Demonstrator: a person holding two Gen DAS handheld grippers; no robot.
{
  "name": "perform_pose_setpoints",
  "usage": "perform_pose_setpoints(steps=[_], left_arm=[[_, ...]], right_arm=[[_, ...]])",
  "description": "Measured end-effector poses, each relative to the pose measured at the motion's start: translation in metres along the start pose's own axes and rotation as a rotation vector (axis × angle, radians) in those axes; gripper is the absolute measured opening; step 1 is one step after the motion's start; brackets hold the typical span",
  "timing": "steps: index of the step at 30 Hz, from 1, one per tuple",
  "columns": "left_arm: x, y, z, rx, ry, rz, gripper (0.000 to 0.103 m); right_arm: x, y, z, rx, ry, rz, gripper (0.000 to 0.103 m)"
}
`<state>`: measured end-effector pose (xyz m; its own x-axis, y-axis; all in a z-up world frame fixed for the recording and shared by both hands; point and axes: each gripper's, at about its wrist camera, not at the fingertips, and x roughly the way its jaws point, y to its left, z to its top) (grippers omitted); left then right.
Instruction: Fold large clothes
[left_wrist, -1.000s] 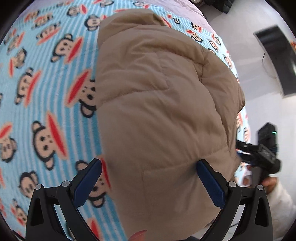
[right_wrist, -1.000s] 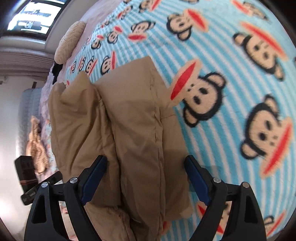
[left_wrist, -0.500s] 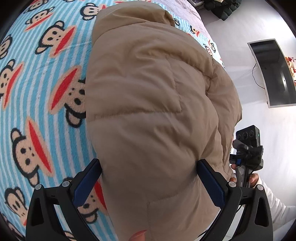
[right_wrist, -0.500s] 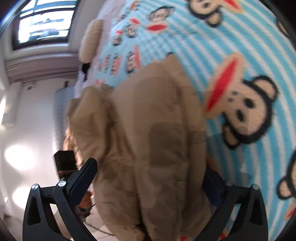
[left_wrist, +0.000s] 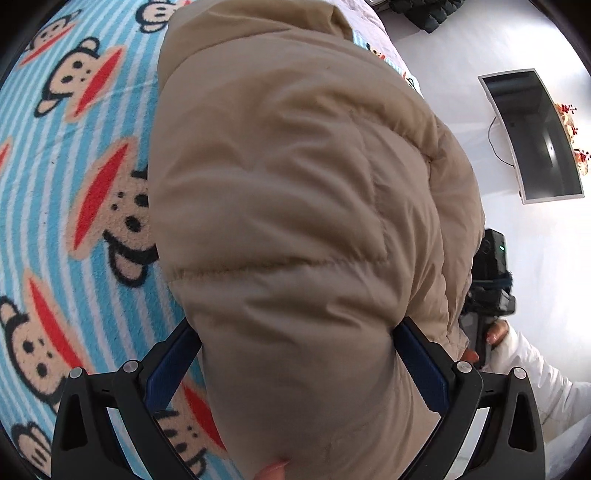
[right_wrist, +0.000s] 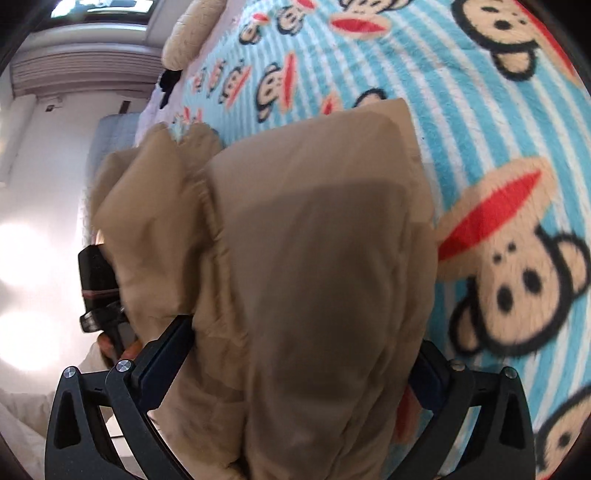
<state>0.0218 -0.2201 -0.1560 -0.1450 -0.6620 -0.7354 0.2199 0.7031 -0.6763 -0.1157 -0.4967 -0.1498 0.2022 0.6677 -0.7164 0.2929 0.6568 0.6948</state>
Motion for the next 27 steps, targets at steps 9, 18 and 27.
perform_pose_setpoints(steps=[9, 18, 27], left_arm=[[0.013, -0.008, 0.000, -0.044, -0.014, -0.010, 0.100], [-0.018, -0.026, -0.010, -0.026, -0.085, 0.009, 0.079], [-0.080, -0.020, -0.012, -0.038, -0.198, 0.006, 0.079]], right_arm=[[0.024, 0.003, 0.018, 0.093, 0.052, 0.090, 0.101], [0.018, 0.021, 0.015, 0.123, 0.008, 0.185, 0.050], [0.011, 0.068, 0.020, 0.079, -0.017, 0.247, 0.050]])
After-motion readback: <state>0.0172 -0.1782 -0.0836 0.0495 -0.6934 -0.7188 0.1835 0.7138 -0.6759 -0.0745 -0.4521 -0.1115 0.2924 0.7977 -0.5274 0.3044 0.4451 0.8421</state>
